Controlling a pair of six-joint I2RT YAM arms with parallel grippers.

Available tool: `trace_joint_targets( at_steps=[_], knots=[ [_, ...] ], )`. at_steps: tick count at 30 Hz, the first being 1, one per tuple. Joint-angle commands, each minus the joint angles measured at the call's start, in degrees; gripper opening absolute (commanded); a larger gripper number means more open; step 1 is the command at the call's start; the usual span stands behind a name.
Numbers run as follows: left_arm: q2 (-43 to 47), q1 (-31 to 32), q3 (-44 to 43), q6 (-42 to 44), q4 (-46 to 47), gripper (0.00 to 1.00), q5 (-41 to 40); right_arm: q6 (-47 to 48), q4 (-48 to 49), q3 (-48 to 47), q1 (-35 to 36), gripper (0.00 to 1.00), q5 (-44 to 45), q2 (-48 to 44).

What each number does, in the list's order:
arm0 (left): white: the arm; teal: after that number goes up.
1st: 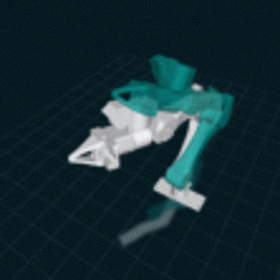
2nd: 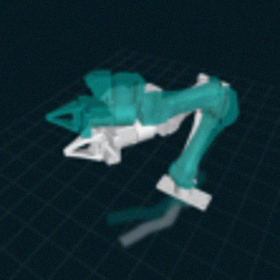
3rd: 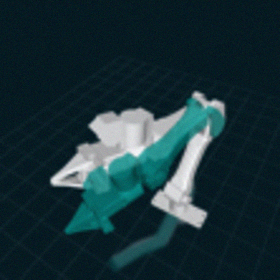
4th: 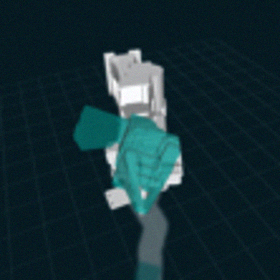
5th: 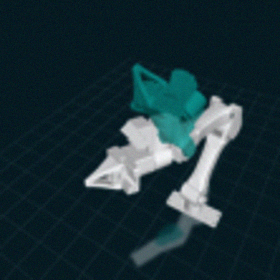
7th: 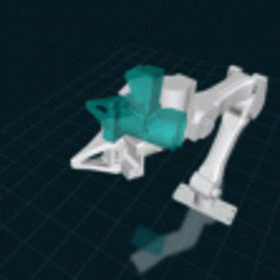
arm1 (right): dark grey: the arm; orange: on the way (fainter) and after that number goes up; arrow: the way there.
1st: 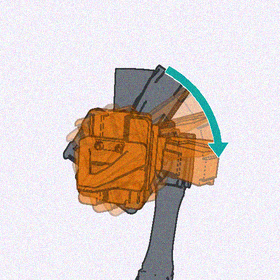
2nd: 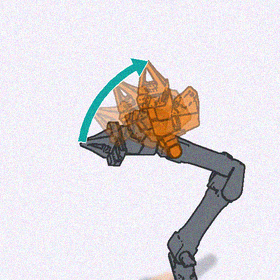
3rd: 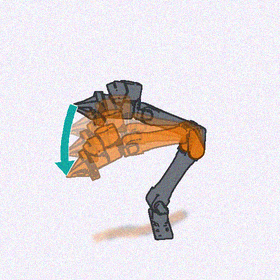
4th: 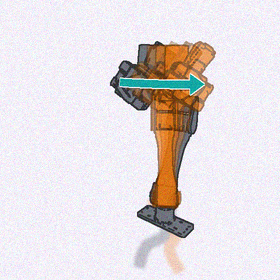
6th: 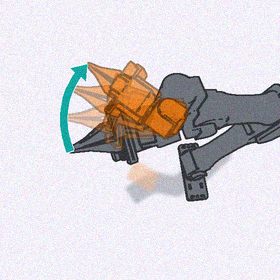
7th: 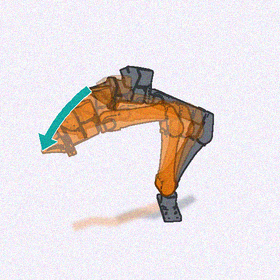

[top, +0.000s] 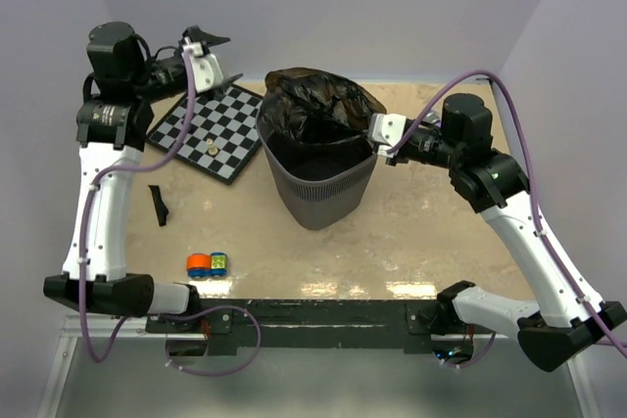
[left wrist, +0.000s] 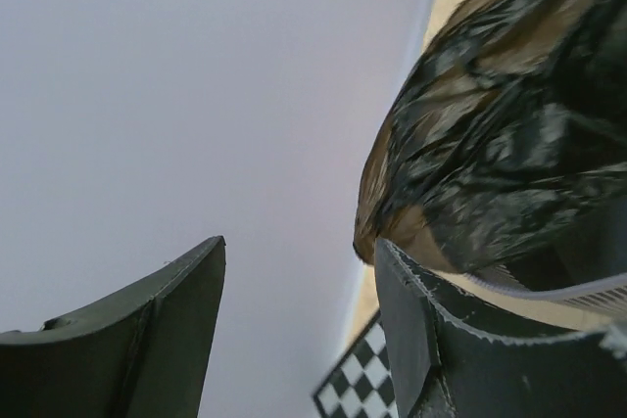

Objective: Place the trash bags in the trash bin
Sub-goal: Place the trash bag in the bin.

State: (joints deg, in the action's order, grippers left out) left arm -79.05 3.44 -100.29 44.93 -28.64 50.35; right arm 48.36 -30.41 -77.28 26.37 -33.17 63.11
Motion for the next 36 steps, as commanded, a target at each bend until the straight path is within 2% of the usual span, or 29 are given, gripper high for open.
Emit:
trace_joint_targets(
  at_steps=[1, 3, 6, 8, 11, 14, 19, 20, 22, 24, 27, 32, 36],
  knots=[
    [-3.56, 6.73, -6.93, 33.86, -32.13, 0.67, 3.72, -3.71, 3.87, -2.88, 0.26, 0.00, -1.55, -0.10],
    [-4.88, 9.47, -7.03, 41.79, -38.40, 0.66, 2.66, -4.50, 4.57, -2.97, 0.26, 0.00, -1.72, 0.08],
    [-5.68, 12.89, -5.71, 45.68, -39.21, 0.65, 1.95, -4.94, 5.01, -2.97, 0.26, 0.00, -1.55, 0.08],
    [-5.42, 15.27, -3.78, 45.25, -36.59, 0.64, 0.55, -4.68, 4.84, -3.06, 0.17, 0.00, -1.72, -0.09],
    [-4.80, 18.08, -0.09, 38.76, -26.84, 0.63, 1.07, -4.41, 4.57, -2.97, 0.26, 0.00, -1.72, -0.27],
    [-5.15, 20.81, 0.89, 36.64, -23.65, 0.59, 0.89, -4.59, 4.57, -2.97, 0.26, 0.00, -1.37, -0.27],
    [-4.19, 22.22, 1.67, 37.07, -24.44, 0.31, -2.17, -4.68, 4.22, -2.18, 0.26, 0.00, -0.23, -0.88],
    [-3.66, 22.22, 2.03, 37.34, -25.05, 0.19, -3.14, -4.68, 4.14, -1.92, 0.26, 0.00, -0.06, -1.06],
    [-2.00, 22.22, 3.86, 38.04, -25.15, 0.01, -5.95, -4.68, 4.05, -1.30, 0.17, 0.00, 0.38, -1.67],
    [1.24, 22.13, 6.67, 38.22, -23.05, 0.00, -8.94, -4.15, 2.56, -1.39, 0.26, 0.00, 0.91, -2.03],
    [7.23, 22.22, 11.94, 37.95, -18.30, 0.00, -10.27, 1.46, -2.88, -1.22, 0.17, 0.00, -0.05, -3.17],
    [18.91, 22.22, 22.22, 43.75, -20.66, 0.00, -8.34, 9.64, -10.88, 2.48, 0.87, 0.00, -2.69, -6.24],
    [23.32, 22.31, 27.51, 46.03, -22.06, 0.00, -7.37, 13.86, -13.88, 5.55, 1.84, 0.00, -2.87, -6.95]
  ],
)
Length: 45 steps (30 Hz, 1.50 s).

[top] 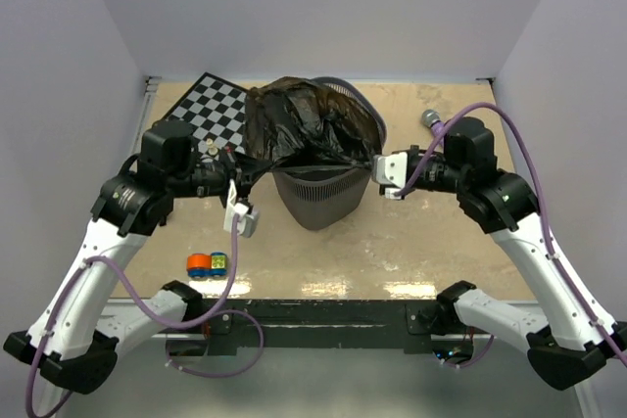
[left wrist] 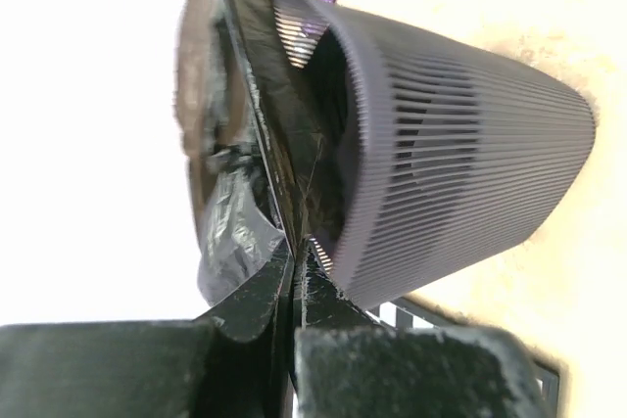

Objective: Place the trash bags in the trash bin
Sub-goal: Place the trash bag in the bin.

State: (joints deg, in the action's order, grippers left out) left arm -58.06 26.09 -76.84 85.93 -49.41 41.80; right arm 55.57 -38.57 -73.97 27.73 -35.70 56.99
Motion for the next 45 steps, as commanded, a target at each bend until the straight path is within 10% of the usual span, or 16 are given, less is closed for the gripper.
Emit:
trace_joint_targets(
  at_steps=[1, 19, 23, 29, 36, 45],
  knots=[
    [2.60, -0.25, 5.11, 5.12, -1.48, 0.00, 1.18, 7.00, -5.73, 2.95, 0.75, 0.00, 0.10, -0.57],
    [-0.03, -0.16, 22.87, -8.73, 21.25, 0.00, -6.38, 1.40, 4.88, 18.16, 0.75, 0.00, 12.32, -2.59],
    [-2.57, -0.16, 22.97, -21.67, 30.25, 0.24, -11.99, -3.35, 8.68, 18.43, 0.75, 0.07, 13.20, -1.80],
    [-4.35, -2.52, 15.32, -19.67, 5.67, 0.50, -11.14, -6.43, 2.36, 15.36, 0.75, 0.25, 11.10, -1.62],
    [0.32, -9.46, 5.84, -19.74, -16.22, 0.56, -11.56, -14.96, -10.02, 4.13, 0.75, 0.52, 8.63, -6.54],
    [-19.26, -18.09, -29.23, -40.39, -21.60, 0.61, 0.37, -26.99, -7.86, -16.54, 0.66, 0.60, 12.42, 4.60]
  ],
)
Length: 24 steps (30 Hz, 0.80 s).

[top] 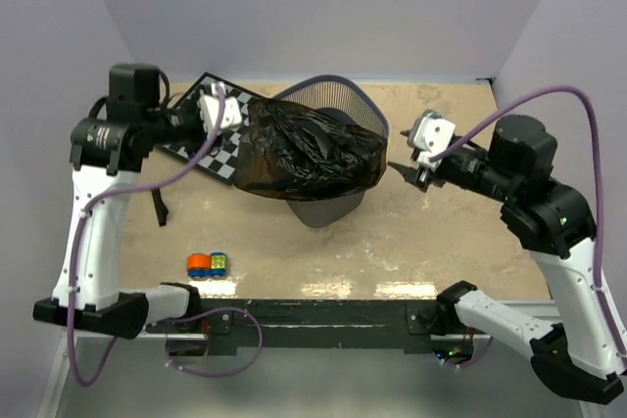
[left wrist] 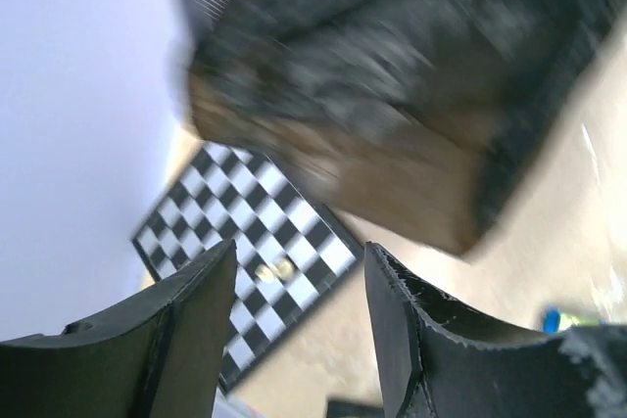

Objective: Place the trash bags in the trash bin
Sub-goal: Place the trash bag in the bin.

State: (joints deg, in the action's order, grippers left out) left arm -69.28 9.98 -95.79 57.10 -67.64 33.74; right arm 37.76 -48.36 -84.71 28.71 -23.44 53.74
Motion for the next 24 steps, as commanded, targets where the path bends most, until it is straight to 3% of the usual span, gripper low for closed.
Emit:
trace_joint_targets(
  at_steps=[1, 3, 6, 12, 17, 24],
  knots=[
    [-9.37, -2.15, -10.30, -15.05, 0.45, 0.65, 9.41, -11.11, 3.69, -7.39, -0.32, 0.59, -0.55, 10.49],
    [-9.74, -2.24, -6.63, -23.31, 11.85, 0.70, 8.64, -13.58, 5.81, -11.86, -0.32, 0.58, -1.69, 17.41],
    [-10.35, -2.24, -2.04, -28.79, 24.37, 0.74, 7.84, -13.59, 2.23, -21.78, -0.41, 0.57, -3.54, 27.53],
    [-17.21, -2.68, -6.52, -29.06, 25.61, 0.72, 7.84, -12.71, -8.06, -34.73, -0.67, 0.55, -2.06, 39.33],
    [-17.73, -2.77, -3.79, -30.47, 30.89, 0.71, 9.42, -12.18, -10.52, -33.16, -0.76, 0.54, 0.32, 39.52],
    [-19.84, -3.91, -5.02, -30.12, 29.05, 0.69, 12.66, -11.57, -15.01, -32.02, -0.76, 0.53, 1.55, 40.22]
  ],
)
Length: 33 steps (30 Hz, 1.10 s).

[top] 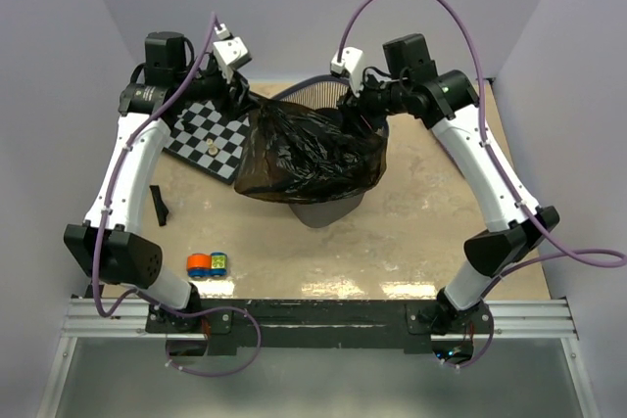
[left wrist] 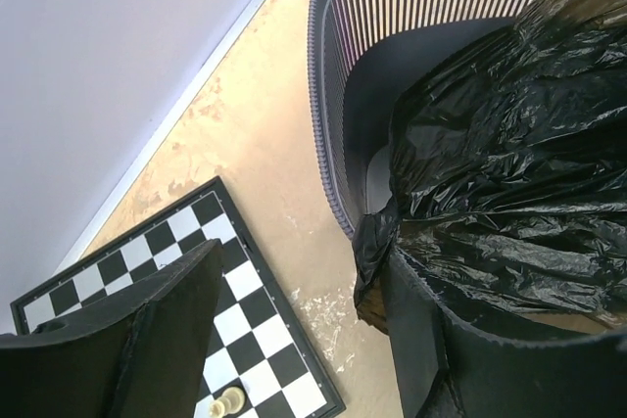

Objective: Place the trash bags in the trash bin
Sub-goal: Place the trash bag in the bin.

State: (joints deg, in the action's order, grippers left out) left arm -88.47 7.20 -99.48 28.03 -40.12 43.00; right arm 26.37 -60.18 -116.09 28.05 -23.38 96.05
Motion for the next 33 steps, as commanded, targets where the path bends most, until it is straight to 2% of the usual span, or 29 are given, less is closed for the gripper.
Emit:
trace_joint_targets(
  at_steps=[1, 6, 9, 11, 15, 18, 21, 29, 33],
  knots=[
    [-0.74, -1.22, -1.42, -0.88, 1.19, 0.69, 3.66, -0.18, -3.27, -0.02, -0.19, 0.53, 1.84, -2.01],
    [-1.79, -1.22, -2.73, 0.88, -1.79, 0.68, 6.38, -0.27, -3.71, 2.62, -0.19, 0.51, 2.81, -1.48],
    [-2.76, -0.96, -3.70, 4.48, -5.49, 0.64, 9.11, -0.62, -3.63, 3.85, -0.10, 0.47, 4.03, -1.04],
    [-3.29, -1.05, -3.97, 6.32, -7.16, 0.58, 10.25, -0.79, -3.45, 4.47, -0.10, 0.43, 5.00, -0.78],
    [-4.78, -1.05, -4.93, 9.23, -10.76, 0.39, 11.49, -0.01, -3.80, 5.00, -0.10, 0.22, 6.59, -0.43],
    [-5.58, -1.05, -5.55, 10.64, -12.09, 0.16, 11.58, 1.22, -3.71, 5.44, -0.19, 0.01, 7.47, -0.86],
    [-5.66, -1.14, -5.46, 10.99, -11.74, 0.01, 10.61, 1.67, -3.28, 4.57, -0.89, 0.00, 6.94, -1.56],
    [-3.47, -1.31, -4.06, 9.24, -5.60, 0.00, 4.73, -0.97, 3.05, -1.59, -9.76, 0.00, 5.45, -3.06],
    [-2.15, -1.31, -1.51, 6.52, -0.15, 0.00, 1.91, -1.06, 5.16, -1.77, -11.70, 0.00, 5.45, -3.59]
  ],
)
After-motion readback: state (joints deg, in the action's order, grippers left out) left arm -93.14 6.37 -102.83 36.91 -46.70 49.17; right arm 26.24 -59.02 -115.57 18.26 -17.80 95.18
